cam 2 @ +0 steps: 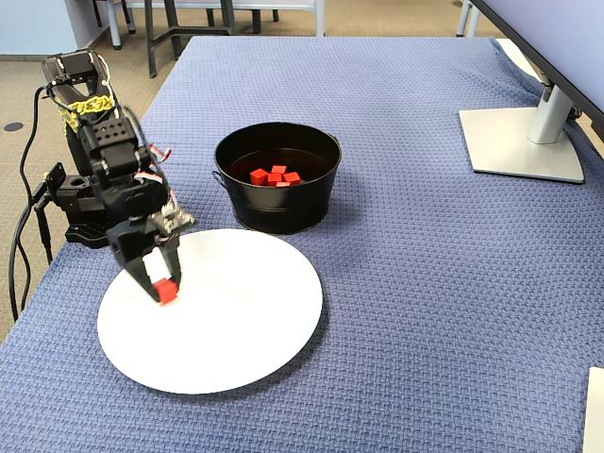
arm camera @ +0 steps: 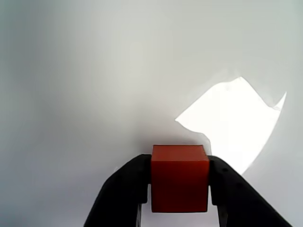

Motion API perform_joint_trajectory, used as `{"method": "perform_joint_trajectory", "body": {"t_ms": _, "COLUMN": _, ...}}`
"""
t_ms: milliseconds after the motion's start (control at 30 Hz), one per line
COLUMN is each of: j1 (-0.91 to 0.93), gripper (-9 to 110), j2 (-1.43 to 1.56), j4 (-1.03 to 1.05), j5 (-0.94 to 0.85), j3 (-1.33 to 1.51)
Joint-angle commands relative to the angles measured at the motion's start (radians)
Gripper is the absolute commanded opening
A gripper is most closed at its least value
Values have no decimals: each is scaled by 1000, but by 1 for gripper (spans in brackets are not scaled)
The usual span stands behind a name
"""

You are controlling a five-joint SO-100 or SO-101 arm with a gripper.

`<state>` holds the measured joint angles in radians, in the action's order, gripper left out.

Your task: Pick up the red cubes from the white plate and place them in the black recipient

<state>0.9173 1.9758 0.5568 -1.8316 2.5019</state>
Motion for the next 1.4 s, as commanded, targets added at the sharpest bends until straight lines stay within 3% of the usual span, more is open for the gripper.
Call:
{"method": "perform_joint_trajectory", "body": {"t_ms": 0, "j1": -86, "gripper": 0, "j2": 118, "j4": 55, "j5": 184, "j3": -44}}
{"method": "perform_joint_trajectory", "body": {"t_ms": 333, "j1": -474, "gripper": 0, "j2": 241, "j4": 632, "j5": 1055, "j3": -572}}
{"method": "perform_joint_trajectory", "body": {"t_ms": 467, "j1": -626, "gripper": 0, "j2": 189, "j4": 747, "j5": 1355, "j3": -776}}
{"method": "perform_joint_trajectory", "body": {"t_ms": 667, "j1": -874, "gripper": 0, "j2": 100, "j4": 790, "j5": 1651, "j3": -927}}
{"method": "perform_joint_trajectory", "body": {"t_ms": 733, "j1": -965, "gripper": 4, "j2": 58, "j4": 781, "j5": 1701, "j3": -920}}
{"method": "perform_joint_trajectory", "body": {"t_ms": 800, "j1": -1069, "gripper": 33, "j2": 17, "j4": 770, "j5": 1686, "j3": -877}}
{"method": "perform_joint_trajectory", "body": {"t_ms": 833, "j1": -1114, "gripper": 37, "j2": -8, "j4": 770, "j5": 1674, "j3": -864}}
{"method": "perform_joint_trajectory", "body": {"t_ms": 933, "j1": -1127, "gripper": 39, "j2": -14, "j4": 772, "j5": 1683, "j3": -857}}
{"method": "perform_joint_trajectory", "body": {"t_ms": 1067, "j1": -1008, "gripper": 38, "j2": 58, "j4": 787, "j5": 1620, "j3": -828}}
{"method": "perform_joint_trajectory", "body": {"t_ms": 1200, "j1": -857, "gripper": 28, "j2": 155, "j4": 756, "j5": 1671, "j3": -716}}
{"method": "perform_joint_trajectory", "body": {"t_ms": 1367, "j1": -810, "gripper": 24, "j2": 290, "j4": 704, "j5": 1718, "j3": -505}}
